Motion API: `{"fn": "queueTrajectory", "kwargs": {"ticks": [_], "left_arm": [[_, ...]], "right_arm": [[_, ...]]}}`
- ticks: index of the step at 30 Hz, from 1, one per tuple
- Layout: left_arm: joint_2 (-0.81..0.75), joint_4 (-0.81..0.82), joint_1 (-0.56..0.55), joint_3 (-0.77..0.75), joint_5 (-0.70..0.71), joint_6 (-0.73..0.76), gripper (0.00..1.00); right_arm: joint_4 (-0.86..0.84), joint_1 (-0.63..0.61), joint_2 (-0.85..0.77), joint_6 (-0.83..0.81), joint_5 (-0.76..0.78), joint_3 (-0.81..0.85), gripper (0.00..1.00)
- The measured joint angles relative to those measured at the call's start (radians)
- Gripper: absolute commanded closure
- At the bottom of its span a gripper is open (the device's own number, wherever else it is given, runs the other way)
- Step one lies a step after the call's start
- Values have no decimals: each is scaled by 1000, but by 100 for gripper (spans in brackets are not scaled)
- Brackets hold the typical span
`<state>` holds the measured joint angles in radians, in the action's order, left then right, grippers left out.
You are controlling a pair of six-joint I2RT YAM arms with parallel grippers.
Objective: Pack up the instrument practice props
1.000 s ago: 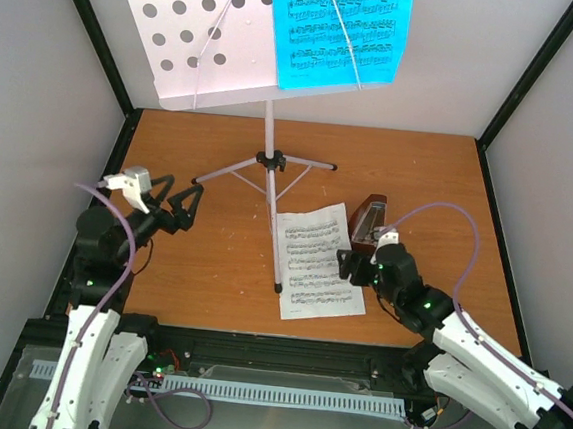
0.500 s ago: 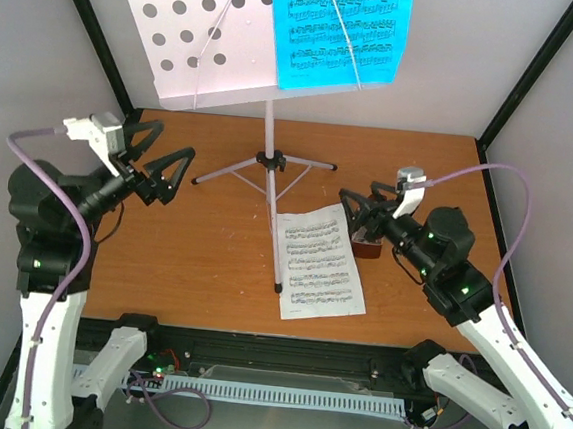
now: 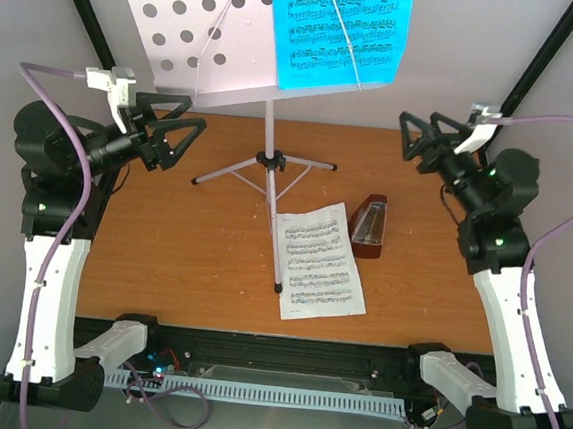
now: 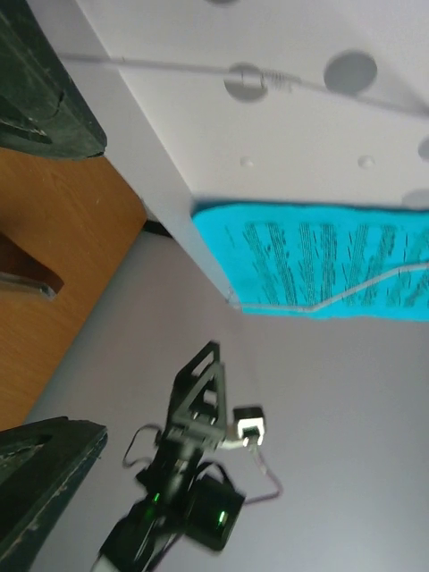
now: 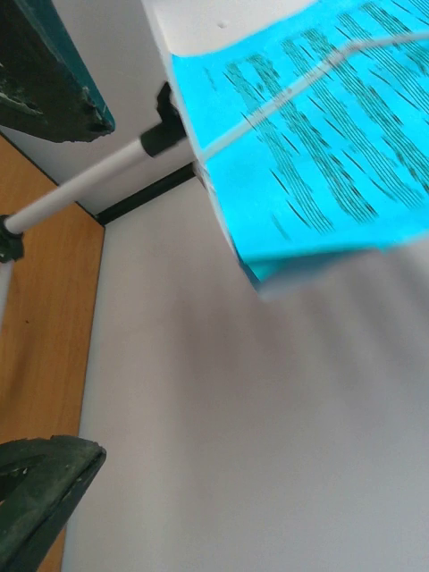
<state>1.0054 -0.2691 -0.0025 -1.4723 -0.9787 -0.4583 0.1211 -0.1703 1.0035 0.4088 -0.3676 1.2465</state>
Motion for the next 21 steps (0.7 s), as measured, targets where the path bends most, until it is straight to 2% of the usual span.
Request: {"fn": "queueTrajectory", "kwargs": {"ticks": [4, 6, 11, 16, 21], "left_arm": [[21, -6, -4, -52, -39, -7, 24], [48, -29, -20, -97, -47, -5, 25], [140, -95, -129, -223, -39, 18, 26], [186, -137, -202, -241, -19, 29, 27], [202, -151, -229, -242, -8, 32, 30]], "right_arm": [[-45, 168, 77, 72, -201, 76, 21], [-63, 201, 127, 98, -282, 149, 22], [-87, 206, 237, 140, -418, 329, 24], [-51, 202, 387, 149, -484, 554, 32], [20, 162, 518, 140, -521, 743, 47]]}}
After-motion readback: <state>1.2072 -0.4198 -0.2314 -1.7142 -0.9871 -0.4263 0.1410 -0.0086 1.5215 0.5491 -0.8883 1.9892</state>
